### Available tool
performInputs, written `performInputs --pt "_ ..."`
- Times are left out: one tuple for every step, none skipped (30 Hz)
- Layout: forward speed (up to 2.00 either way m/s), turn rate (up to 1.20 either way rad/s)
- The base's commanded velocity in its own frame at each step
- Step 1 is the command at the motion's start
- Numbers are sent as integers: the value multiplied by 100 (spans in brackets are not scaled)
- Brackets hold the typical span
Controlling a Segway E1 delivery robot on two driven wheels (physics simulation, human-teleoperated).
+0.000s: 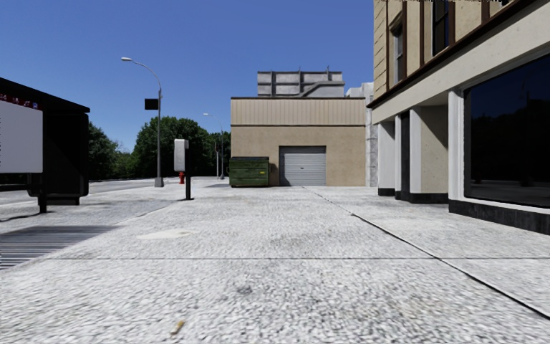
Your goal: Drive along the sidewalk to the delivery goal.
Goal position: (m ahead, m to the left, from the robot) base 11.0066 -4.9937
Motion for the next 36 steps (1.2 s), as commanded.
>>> performInputs --pt "200 0" --pt "200 0" --pt "200 0" --pt "200 0" --pt "200 0" --pt "200 0" --pt "200 0" --pt "200 0" --pt "200 0" --pt "200 0" --pt "200 0" --pt "200 0" --pt "200 0" --pt "200 0" --pt "200 0" --pt "200 0" --pt "200 0" --pt "200 0" --pt "200 0" --pt "200 0" --pt "200 0" --pt "200 0" --pt "200 0" --pt "200 0" --pt "200 0" --pt "200 0" --pt "200 0" --pt "200 0" --pt "200 0" --pt "200 0" --pt "200 0" --pt "200 0" --pt "200 0" --pt "200 0" --pt "200 0" --pt "200 0"
